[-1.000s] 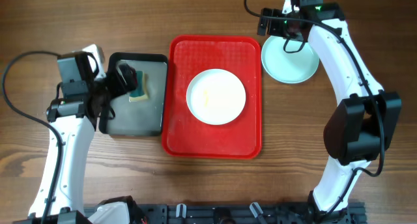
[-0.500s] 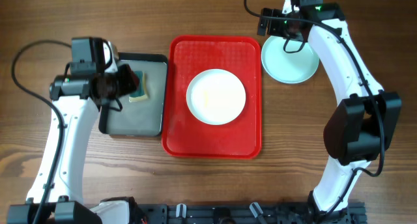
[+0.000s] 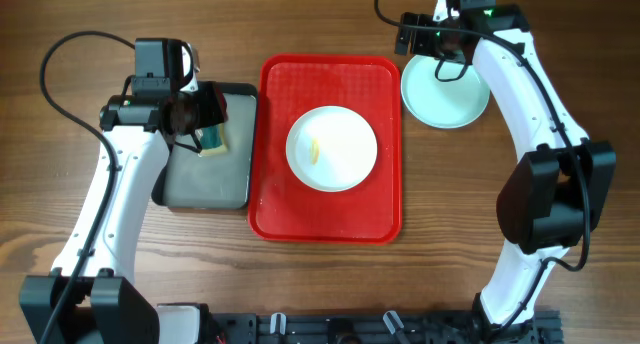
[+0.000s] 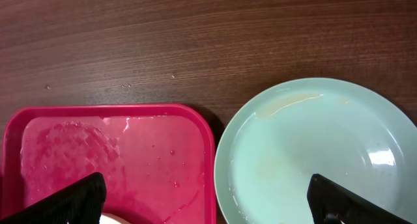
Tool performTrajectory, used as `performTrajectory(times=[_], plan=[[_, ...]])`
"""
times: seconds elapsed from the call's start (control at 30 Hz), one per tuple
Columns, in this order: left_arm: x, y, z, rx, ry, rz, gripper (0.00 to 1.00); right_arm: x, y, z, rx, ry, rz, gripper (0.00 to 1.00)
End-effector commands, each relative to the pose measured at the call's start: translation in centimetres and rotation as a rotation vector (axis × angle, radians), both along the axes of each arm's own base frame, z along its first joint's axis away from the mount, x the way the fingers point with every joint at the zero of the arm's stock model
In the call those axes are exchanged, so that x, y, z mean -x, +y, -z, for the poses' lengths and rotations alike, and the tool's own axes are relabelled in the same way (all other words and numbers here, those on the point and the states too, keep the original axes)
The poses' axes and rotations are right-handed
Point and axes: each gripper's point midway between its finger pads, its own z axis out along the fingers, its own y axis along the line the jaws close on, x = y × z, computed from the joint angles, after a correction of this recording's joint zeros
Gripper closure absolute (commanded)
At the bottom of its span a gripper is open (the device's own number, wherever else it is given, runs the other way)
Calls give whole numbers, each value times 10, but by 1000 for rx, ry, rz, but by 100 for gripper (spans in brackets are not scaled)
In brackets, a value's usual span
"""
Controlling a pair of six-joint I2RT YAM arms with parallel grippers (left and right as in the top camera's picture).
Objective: Clean dirty plates on tray and stack at the side
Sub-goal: 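Lower the left gripper into the black tray and grasp the sponge, then lift the sponge out of the water with the left gripper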
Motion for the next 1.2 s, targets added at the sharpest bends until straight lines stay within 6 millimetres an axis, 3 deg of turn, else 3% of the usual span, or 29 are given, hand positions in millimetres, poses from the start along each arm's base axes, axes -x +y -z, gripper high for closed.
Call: performTrajectory(times=[0.0, 0.13, 0.33, 0.9, 1.17], plan=[[-3, 12, 28, -78, 69, -17, 72, -1, 0, -9, 7, -23, -1, 1], [-3, 29, 63, -174, 161, -57, 63, -1, 0, -9, 7, -23, -1, 0], [-16, 34, 94, -205, 188, -66, 62, -1, 0, -9, 7, -23, -1, 0], [-7, 36, 122, -280, 248, 76, 51, -1, 0, -9, 7, -23, -1, 0], [-1, 35, 142, -271, 292, 76, 53, -1, 0, -9, 7, -23, -1, 0]])
